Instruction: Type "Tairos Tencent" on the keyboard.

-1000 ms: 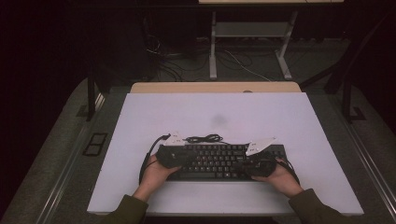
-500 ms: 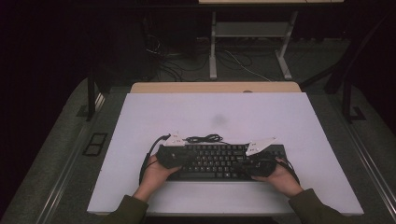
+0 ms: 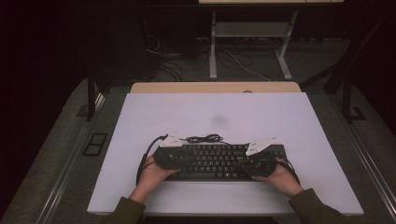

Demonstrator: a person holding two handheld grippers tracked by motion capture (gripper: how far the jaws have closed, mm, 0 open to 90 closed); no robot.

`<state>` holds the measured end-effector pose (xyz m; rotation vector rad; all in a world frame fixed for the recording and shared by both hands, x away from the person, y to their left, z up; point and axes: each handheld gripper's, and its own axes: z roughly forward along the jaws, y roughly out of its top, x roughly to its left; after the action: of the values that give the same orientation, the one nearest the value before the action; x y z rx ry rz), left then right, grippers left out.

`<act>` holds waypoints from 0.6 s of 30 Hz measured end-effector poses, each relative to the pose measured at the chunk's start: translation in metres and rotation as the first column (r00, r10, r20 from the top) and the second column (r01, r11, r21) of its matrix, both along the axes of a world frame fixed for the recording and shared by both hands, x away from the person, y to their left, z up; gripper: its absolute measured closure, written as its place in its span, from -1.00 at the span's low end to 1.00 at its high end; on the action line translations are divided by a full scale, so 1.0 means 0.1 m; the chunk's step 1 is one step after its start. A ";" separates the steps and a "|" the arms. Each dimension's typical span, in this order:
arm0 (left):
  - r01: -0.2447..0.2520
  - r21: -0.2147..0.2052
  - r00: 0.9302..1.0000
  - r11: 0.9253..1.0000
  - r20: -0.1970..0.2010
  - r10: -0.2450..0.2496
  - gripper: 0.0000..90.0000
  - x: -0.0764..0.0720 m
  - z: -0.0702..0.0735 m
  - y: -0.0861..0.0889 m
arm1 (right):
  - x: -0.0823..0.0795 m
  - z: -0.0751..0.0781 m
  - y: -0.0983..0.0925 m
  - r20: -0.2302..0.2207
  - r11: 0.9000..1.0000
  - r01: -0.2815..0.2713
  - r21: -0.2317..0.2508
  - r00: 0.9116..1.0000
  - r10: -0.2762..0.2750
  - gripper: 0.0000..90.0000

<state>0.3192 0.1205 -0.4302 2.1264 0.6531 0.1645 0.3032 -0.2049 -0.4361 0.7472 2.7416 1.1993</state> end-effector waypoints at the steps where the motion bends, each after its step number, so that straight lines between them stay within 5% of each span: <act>1: -0.002 -0.001 1.000 1.000 0.001 0.002 0.26 -0.01 0.00 0.01 | 0.00 0.00 0.00 0.001 1.000 0.000 0.001 1.000 0.000 0.98; 13: -0.023 0.008 1.000 1.000 0.008 0.023 -0.35 -0.11 0.01 0.10 | 0.00 0.01 0.01 0.004 1.000 0.001 -0.008 1.000 -0.001 0.98; 18: -0.037 0.002 0.999 0.999 0.005 0.037 -0.44 -0.13 0.00 0.13 | 0.00 0.03 0.00 0.007 1.000 0.003 0.005 1.000 -0.003 0.98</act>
<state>0.3062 0.1339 -0.4298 2.1162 0.6901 0.1905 0.3034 -0.2051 -0.4326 0.7455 2.7323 1.2061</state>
